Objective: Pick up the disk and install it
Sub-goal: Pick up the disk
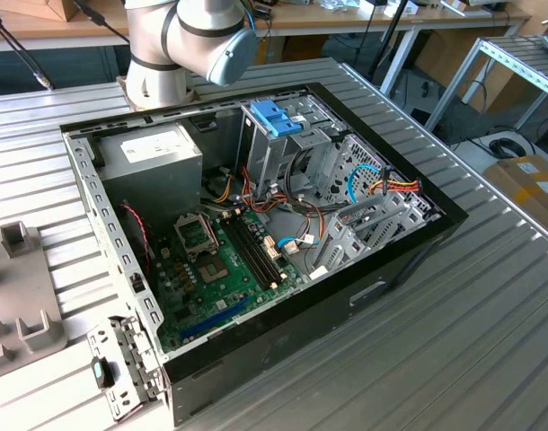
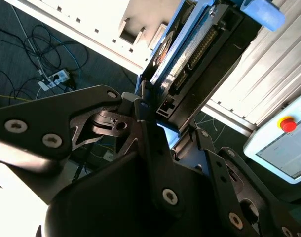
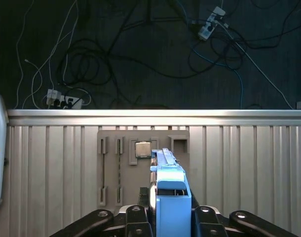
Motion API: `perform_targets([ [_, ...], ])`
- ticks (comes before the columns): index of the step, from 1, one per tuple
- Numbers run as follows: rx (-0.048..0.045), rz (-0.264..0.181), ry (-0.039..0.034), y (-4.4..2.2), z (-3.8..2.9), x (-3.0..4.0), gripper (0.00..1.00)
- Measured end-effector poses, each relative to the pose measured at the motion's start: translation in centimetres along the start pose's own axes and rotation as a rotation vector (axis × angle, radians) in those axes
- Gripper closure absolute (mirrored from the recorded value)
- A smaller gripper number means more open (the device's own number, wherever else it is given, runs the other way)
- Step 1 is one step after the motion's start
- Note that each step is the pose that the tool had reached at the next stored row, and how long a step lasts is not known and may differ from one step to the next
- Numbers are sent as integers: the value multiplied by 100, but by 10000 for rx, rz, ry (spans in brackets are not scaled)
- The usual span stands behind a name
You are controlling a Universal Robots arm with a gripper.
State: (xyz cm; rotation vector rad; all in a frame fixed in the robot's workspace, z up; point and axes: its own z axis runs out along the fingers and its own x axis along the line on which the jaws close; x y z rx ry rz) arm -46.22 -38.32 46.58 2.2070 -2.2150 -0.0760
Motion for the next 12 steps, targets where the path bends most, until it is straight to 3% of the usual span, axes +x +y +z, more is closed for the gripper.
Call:
perform_targets([
  [12, 0, 0, 0, -5, -2, 56, 63],
])
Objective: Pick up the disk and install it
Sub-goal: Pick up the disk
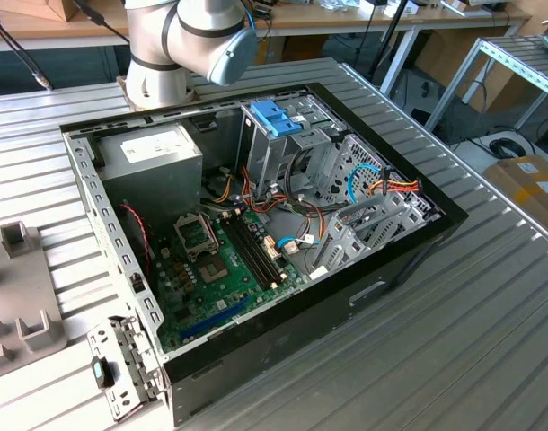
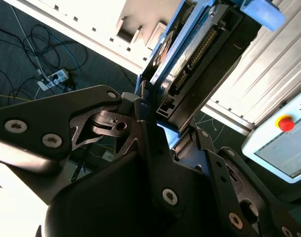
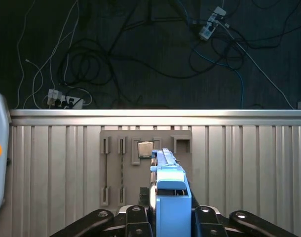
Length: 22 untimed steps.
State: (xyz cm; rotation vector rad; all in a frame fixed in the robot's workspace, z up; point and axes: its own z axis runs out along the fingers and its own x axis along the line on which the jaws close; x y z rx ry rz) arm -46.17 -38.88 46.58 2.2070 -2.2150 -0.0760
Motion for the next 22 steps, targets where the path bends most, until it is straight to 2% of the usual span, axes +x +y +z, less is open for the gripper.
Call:
perform_targets([
  [10, 0, 0, 0, -2, -2, 73, 63],
  [22, 0, 0, 0, -40, -5, 111, 63],
])
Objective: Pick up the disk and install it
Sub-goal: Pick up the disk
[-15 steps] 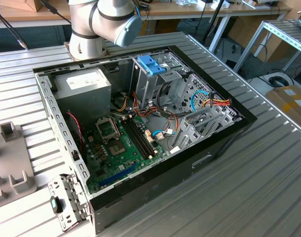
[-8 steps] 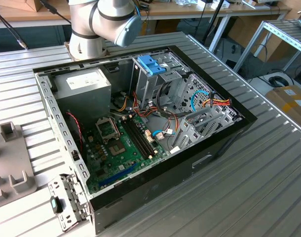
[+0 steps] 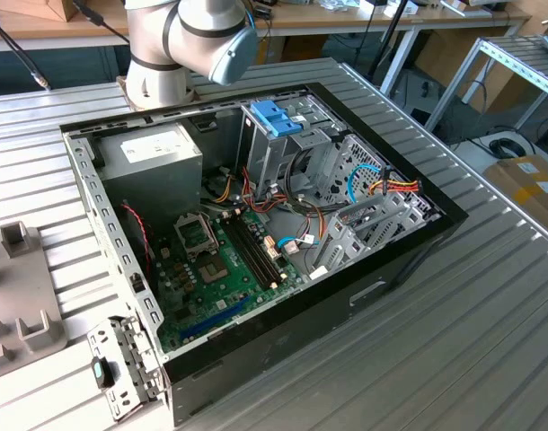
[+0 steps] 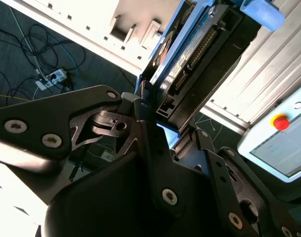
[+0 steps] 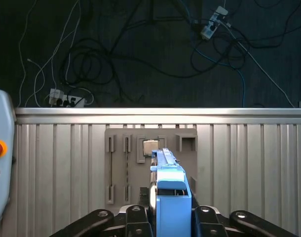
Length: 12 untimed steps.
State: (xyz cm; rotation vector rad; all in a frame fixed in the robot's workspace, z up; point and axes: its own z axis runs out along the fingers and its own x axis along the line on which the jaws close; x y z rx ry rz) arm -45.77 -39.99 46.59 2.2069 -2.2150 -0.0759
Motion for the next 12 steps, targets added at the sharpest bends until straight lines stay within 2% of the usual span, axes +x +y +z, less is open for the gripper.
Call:
perform_targets([
  [8, 1, 0, -1, -65, -2, 11, 63],
  [12, -1, 0, 0, -68, -12, 13, 63],
])
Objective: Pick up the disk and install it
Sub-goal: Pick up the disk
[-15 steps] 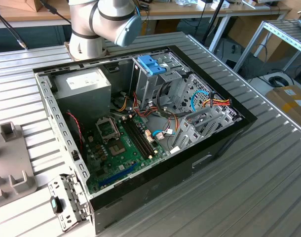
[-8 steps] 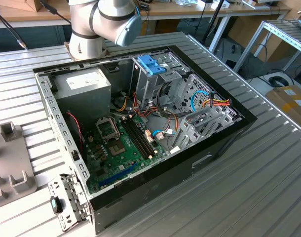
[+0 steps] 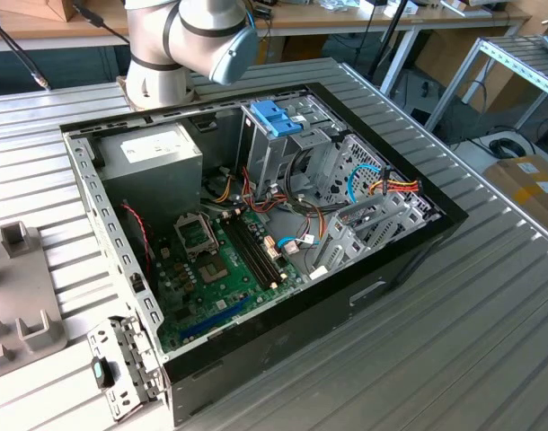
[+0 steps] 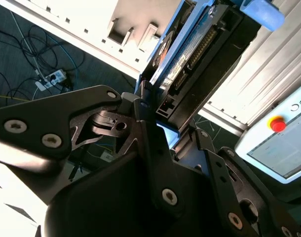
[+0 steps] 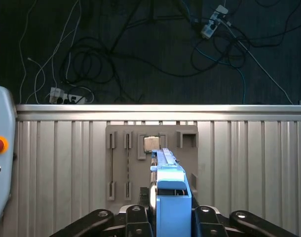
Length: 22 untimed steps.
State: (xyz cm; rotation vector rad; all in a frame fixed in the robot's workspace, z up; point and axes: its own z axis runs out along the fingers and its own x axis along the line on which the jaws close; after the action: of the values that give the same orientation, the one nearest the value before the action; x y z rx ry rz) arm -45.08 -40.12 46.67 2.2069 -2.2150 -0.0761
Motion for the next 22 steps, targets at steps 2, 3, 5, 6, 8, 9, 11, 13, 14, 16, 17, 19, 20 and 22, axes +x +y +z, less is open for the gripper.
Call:
perform_targets([
  [2, 2, 0, -1, 1, -23, 0, 63],
  [3, 2, 0, 0, 1, -30, -1, 63],
  [5, 1, 0, 0, 2, -51, -1, 63],
  [6, 1, 0, 0, 3, -65, -1, 63],
  [8, 1, 0, 0, 5, -108, -2, 63],
  [9, 1, 0, 0, 5, -123, -3, 63],
  [11, 1, 0, 0, 7, -163, -4, 63],
  [13, 1, -1, 0, 8, -205, -5, 63],
  [14, 0, 0, 1, 10, -234, -6, 63],
  [16, 0, 0, 1, 11, -263, -6, 63],
  [17, 1, 0, 0, 12, -278, -7, 63],
  [19, 2, 0, -1, 13, -299, -7, 63],
  [20, 1, 0, 0, 13, -300, -7, 63],
  [22, 1, 0, 0, 13, -301, -7, 63],
])
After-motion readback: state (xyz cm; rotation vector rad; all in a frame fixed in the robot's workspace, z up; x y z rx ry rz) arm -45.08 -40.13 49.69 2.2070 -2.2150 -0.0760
